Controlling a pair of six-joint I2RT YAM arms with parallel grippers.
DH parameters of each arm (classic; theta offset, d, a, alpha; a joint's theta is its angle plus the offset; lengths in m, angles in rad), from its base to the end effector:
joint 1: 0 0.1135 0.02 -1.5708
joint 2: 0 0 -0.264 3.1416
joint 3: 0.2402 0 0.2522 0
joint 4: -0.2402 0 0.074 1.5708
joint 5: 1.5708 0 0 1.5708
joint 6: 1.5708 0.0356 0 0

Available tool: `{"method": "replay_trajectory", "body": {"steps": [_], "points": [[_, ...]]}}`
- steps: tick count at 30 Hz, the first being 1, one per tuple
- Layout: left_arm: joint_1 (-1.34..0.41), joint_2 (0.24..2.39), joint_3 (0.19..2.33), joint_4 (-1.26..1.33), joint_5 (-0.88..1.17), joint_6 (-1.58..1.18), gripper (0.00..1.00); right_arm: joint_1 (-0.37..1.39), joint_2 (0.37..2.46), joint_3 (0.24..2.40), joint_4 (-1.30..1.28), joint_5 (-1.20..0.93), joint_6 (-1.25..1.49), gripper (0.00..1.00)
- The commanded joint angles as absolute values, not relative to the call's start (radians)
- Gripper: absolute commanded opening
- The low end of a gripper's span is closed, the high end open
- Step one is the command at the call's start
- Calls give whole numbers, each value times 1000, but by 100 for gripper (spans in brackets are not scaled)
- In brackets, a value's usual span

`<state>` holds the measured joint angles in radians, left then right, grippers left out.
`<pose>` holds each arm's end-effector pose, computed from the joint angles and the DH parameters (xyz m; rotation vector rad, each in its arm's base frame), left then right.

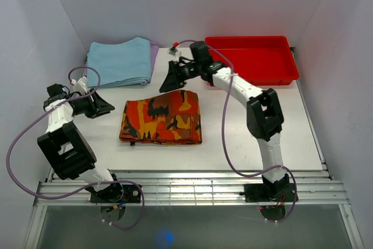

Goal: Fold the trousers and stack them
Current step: Fold the trousers

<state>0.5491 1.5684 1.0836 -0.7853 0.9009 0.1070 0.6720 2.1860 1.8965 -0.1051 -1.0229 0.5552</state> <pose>0.2641 0.1289 0.2246 -0.3551 2.3833 -0.9829 0.3800 0.3411 0.2811 -0.8949 2.0229 1.7460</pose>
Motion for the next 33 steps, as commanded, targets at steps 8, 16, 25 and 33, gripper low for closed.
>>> {"method": "replay_trajectory", "body": {"steps": [8,16,25,33], "points": [[305,1551,1023,-907,982,252,46,517,2000,1609,-545,-1097,17,64],[399,1946,1025,-845,777,175,43,543,2236,1621,-390,-1056,115,71],[411,1979,1107,-830,687,176,54,542,2307,1666,-454,-937,92,98],[402,1707,1209,-888,937,344,64,511,2105,1874,-538,-894,28,95]]}}
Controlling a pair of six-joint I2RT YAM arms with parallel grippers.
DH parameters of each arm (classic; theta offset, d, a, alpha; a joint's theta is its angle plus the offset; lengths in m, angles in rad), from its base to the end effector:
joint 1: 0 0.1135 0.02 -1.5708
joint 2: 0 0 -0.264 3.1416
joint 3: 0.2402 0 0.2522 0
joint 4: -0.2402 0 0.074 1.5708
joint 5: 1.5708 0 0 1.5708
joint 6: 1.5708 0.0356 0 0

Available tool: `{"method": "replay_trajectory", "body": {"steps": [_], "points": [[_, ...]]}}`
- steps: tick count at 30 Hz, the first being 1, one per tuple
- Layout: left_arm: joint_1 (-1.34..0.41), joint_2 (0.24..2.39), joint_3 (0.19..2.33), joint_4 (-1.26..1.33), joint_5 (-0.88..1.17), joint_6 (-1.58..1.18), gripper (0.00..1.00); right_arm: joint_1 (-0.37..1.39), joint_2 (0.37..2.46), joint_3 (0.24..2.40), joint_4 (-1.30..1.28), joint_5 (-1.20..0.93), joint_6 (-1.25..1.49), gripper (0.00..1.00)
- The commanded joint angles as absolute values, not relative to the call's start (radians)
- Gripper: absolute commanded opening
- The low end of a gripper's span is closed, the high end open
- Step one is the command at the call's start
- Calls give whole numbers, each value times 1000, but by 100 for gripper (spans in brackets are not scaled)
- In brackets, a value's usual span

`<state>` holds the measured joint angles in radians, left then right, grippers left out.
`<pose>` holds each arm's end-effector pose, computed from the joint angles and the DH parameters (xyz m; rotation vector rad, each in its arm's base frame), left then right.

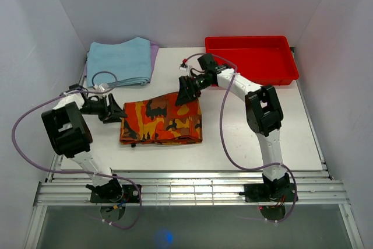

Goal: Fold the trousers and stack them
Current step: Fold the trousers

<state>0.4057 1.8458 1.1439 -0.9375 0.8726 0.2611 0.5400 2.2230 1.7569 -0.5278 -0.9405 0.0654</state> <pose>0.2964 0.0976 0.1586 -0.2349 2.6538 -1.2036 0.3951 0.2703 0.1872 -0.9572 2.3488 1.4386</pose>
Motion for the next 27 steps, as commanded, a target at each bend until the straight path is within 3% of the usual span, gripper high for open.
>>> {"method": "replay_trajectory", "body": {"steps": [1,6,11,22,25,27], "points": [[393,1691,1230,-881,948,315,65,505,2109,1888,-535,-903,34,95],[295,1697,1220,-703,953,138,65,482,2207,1939,-489,-940,83,100],[281,1866,1215,-555,919,-75,62,482,2348,1999,-440,-917,100,91],[285,2158,1529,-603,801,-12,59,468,2517,2189,-482,-611,-80,72],[291,2136,1592,-643,810,36,59,448,2488,2278,-486,-569,-78,89],[290,2090,1592,-678,830,80,60,437,2415,2276,-485,-586,-92,92]]}}
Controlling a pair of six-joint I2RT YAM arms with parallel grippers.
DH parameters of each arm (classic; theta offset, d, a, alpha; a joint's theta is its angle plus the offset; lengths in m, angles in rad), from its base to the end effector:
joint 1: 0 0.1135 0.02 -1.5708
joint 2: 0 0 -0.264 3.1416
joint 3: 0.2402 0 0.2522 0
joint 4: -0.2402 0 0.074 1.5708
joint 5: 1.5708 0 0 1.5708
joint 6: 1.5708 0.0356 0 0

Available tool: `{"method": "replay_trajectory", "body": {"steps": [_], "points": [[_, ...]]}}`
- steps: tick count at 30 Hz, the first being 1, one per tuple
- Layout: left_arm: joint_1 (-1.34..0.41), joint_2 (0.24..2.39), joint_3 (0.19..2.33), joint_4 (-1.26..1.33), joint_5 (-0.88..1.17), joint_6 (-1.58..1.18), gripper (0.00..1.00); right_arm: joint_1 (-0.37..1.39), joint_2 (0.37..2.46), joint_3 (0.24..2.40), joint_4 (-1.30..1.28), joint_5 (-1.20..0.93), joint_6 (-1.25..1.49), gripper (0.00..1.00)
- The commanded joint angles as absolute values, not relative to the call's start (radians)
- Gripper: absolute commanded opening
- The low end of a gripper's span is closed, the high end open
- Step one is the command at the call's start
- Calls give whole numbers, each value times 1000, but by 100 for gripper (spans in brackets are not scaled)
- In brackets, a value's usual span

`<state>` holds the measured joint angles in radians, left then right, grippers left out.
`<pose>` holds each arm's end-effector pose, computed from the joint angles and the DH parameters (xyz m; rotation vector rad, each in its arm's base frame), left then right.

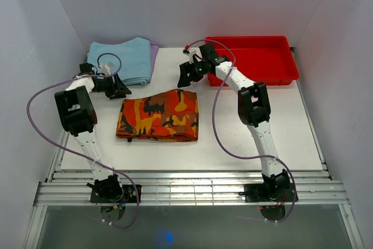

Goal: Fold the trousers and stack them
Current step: Fold the trousers

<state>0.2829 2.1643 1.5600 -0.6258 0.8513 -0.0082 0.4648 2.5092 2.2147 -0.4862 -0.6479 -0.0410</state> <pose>0.4260 0.0960 0.1507 -0.1695 2.4993 -1.0628 0.4887 0.2691 0.1838 -0.8983 2.1729 0.9686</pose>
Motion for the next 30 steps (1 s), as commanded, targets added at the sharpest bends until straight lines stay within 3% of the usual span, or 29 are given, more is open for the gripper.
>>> {"method": "replay_trajectory", "body": {"steps": [1,6,11,12,15,19,22,27,30], "points": [[290,2019,1557,-686,847,119,61,434,2380,2237,-491,-598,-110,91],[290,1810,1396,-770,879,186,64,459,2108,1952,-555,-770,-159,81],[293,1614,1189,-778,879,161,68,570,1942,1621,-658,-761,-342,77],[291,1551,1162,-763,876,137,77,583,1927,1567,-629,-747,-356,76],[293,1456,1071,-756,856,104,98,612,1922,1438,-615,-720,-347,71],[296,1417,1014,-788,778,61,98,632,1999,1410,-621,-651,-322,69],[351,1420,962,-804,865,35,98,629,2072,1466,-621,-560,-307,68],[454,1416,896,-787,886,-31,98,623,2022,1580,-617,-503,-265,84],[528,1410,887,-805,885,-40,98,624,1864,1525,-536,-427,-219,96]]}}
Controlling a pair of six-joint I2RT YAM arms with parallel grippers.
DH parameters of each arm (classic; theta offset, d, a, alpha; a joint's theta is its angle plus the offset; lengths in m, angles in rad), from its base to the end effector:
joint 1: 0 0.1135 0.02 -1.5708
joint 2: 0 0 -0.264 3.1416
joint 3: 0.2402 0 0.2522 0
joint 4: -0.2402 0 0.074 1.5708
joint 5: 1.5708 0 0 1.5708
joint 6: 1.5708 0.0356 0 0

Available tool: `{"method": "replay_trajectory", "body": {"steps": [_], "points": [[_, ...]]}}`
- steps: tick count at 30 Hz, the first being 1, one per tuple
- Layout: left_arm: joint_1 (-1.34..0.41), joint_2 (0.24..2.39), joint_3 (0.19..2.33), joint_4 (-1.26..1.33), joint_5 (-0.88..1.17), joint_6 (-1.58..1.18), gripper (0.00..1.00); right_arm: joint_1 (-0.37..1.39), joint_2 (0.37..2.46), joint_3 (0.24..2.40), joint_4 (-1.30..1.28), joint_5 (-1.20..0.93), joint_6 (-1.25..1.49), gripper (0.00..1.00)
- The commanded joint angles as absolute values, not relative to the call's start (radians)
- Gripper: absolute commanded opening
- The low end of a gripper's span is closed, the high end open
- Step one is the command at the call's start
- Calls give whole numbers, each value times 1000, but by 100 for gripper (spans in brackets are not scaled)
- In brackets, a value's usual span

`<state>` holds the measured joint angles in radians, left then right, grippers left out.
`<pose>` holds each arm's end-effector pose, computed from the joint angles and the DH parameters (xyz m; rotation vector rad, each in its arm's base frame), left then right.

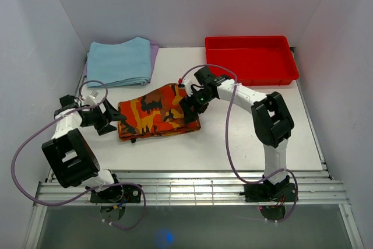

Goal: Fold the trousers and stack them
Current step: Fold the trousers, then neatly place the folded trousers to the corner

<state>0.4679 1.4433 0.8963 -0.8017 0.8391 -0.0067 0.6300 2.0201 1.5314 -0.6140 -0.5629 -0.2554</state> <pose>0.2336 0.0884 0.2038 -0.4761 2.5078 -1.0421 0.3331 0.2664 0.1964 -1.3038 2.3225 0.8728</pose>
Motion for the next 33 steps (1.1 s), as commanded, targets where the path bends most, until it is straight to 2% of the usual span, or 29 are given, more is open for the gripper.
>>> {"method": "replay_trajectory", "body": {"steps": [1,3,6,8,11,16,19,25,33], "points": [[544,1407,874,-796,896,-49,98,624,1817,1500,-511,-407,-216,98],[587,1414,854,-781,894,-72,98,624,1679,1402,-416,-339,-213,90],[653,1427,832,-761,862,-144,98,623,1528,1235,-271,-203,-154,90],[713,1445,813,-756,877,-201,98,621,1491,1198,-278,-115,-97,90],[727,1468,793,-767,914,-267,98,583,1502,1193,-359,-225,-98,90],[706,1387,678,-744,786,-376,98,519,1580,1169,-397,-406,64,94],[666,1355,628,-706,782,-417,98,483,1632,1141,-338,-475,144,94],[467,1384,532,-507,790,-603,98,454,1767,1141,-253,-601,277,91],[425,1411,476,-335,670,-709,93,449,1876,1109,-112,-705,533,90]]}}
